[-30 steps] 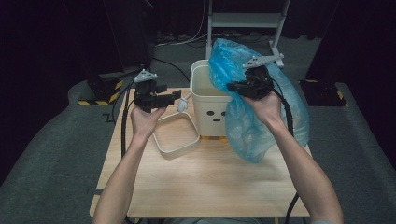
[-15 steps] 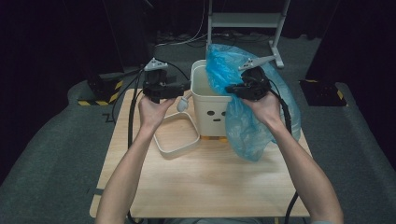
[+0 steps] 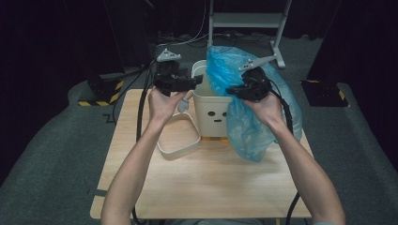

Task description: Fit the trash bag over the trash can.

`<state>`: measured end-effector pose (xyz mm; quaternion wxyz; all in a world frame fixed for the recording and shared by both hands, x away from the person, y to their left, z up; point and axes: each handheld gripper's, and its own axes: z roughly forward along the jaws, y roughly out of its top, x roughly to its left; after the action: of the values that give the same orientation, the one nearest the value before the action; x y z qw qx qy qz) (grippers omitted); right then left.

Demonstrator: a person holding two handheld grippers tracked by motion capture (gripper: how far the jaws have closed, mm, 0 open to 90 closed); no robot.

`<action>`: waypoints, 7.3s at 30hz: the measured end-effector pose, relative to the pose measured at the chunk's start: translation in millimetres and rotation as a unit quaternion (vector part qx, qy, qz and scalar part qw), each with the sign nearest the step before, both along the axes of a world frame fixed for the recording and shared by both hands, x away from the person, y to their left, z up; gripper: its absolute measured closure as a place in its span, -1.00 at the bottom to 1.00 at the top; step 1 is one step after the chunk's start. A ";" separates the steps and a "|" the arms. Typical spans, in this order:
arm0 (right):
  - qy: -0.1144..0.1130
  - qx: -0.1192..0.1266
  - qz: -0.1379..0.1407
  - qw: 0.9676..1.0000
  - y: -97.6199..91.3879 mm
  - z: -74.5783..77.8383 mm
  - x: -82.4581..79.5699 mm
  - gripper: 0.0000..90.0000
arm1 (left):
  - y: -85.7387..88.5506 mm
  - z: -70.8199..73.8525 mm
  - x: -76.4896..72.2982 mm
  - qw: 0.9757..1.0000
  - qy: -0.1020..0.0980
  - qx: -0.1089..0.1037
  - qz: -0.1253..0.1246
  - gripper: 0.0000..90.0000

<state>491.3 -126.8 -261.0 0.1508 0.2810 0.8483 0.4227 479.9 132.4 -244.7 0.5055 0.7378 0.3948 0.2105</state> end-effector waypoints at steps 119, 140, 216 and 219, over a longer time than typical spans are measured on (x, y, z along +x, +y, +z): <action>-0.089 -0.011 -0.080 0.993 -18.2 28.0 -10.4 0.99 | -44.1 14.2 13.1 0.997 0.014 0.043 -0.060 0.21; -0.093 0.019 -0.100 0.990 -29.8 29.8 -18.3 0.19 | -62.0 -1.3 25.5 0.992 0.044 0.102 -0.051 0.58; -0.043 -0.009 -0.037 0.998 5.1 15.6 -8.3 1.00 | -25.6 14.1 -7.8 0.997 0.019 0.023 -0.074 -0.21; -0.042 -0.009 -0.032 0.999 9.1 14.6 -8.3 1.00 | -37.3 10.1 -4.2 0.995 0.027 0.049 -0.079 0.01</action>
<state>483.0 -117.7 -246.3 0.2018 0.2886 0.8357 0.4213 475.8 95.1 -234.6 0.4730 0.7959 0.3382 0.1689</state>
